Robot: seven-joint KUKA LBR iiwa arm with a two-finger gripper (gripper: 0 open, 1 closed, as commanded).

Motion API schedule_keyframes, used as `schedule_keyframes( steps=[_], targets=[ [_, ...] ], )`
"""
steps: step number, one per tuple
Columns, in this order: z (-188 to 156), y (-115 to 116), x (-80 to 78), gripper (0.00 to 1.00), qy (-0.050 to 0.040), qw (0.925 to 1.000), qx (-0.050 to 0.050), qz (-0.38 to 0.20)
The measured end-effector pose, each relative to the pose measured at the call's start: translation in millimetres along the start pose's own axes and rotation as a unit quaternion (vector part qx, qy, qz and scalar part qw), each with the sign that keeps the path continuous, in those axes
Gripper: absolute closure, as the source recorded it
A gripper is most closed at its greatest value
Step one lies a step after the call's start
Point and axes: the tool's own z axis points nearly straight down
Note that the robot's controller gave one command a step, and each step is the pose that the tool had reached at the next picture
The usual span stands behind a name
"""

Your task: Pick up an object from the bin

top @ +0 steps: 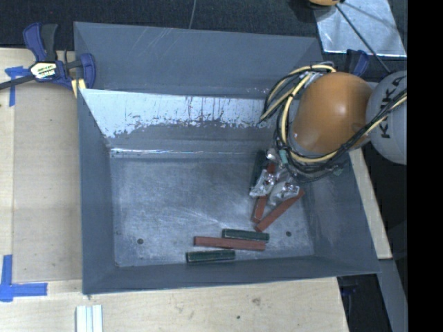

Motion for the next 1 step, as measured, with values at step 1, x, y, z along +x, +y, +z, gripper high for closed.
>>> schedule_keyframes(
  steps=[1],
  targets=[
    [-179.5,-2.1,-7.8,1.0,0.0013,0.9999,0.006,-0.009]
  ],
)
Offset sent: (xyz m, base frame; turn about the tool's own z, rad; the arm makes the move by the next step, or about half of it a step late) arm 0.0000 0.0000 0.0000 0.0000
